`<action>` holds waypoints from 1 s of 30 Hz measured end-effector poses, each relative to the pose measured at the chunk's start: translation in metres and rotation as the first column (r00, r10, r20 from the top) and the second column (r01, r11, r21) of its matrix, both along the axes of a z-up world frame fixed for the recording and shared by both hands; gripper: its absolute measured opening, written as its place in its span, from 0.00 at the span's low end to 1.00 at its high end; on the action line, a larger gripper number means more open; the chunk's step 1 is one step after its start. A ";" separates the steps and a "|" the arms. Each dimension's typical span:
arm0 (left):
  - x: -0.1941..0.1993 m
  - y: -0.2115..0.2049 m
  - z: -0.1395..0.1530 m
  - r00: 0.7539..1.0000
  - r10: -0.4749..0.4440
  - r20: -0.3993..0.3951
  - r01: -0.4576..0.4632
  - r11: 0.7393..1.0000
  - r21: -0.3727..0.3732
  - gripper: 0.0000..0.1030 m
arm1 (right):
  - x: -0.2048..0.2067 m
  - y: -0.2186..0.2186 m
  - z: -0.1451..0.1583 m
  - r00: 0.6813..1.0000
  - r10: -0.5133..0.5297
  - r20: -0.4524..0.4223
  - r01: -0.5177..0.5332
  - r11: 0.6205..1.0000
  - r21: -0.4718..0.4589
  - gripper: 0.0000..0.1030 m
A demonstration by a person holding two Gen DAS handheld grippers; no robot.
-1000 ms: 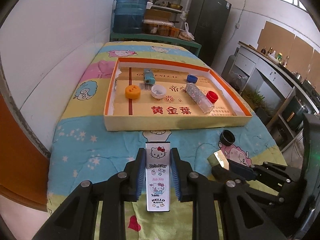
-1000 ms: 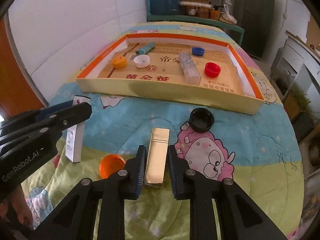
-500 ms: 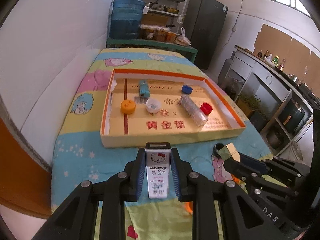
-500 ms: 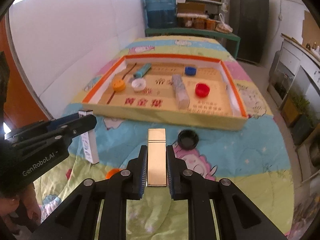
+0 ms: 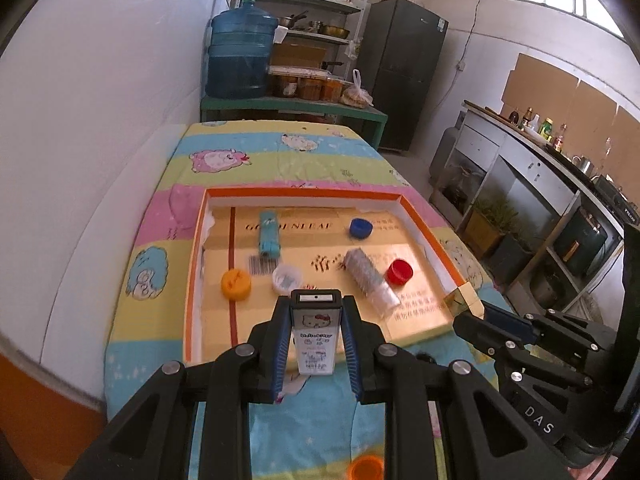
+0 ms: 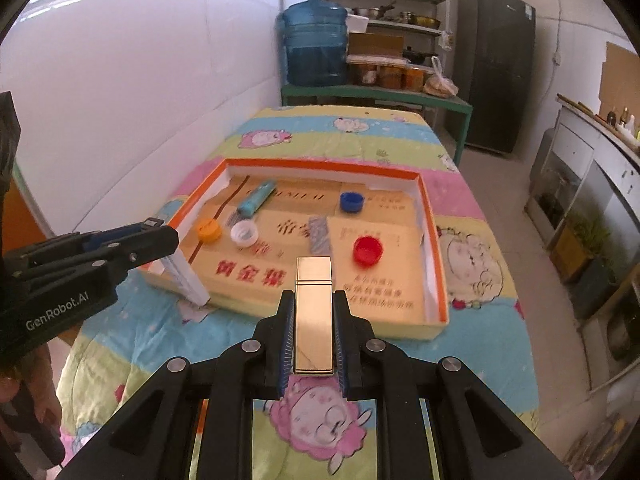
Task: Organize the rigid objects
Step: 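Carry the Hello Kitty box and gold box toward the cardboard tray with both tools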
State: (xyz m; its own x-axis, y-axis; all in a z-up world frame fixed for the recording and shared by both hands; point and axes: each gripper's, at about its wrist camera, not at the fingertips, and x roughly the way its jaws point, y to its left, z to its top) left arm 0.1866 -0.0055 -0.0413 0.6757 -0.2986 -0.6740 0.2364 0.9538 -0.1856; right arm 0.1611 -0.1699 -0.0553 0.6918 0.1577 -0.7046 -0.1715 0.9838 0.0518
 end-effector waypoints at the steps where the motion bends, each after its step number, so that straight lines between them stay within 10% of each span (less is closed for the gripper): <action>1: 0.003 -0.002 0.000 1.000 0.001 -0.001 -0.001 1.000 0.003 0.24 | 0.002 -0.002 0.000 1.000 -0.001 0.000 0.001 1.000 0.001 0.17; 30: 0.115 -0.047 0.014 1.000 0.025 0.000 -0.025 0.996 0.080 0.24 | 0.109 -0.039 0.009 1.000 0.022 -0.002 -0.022 0.999 -0.043 0.17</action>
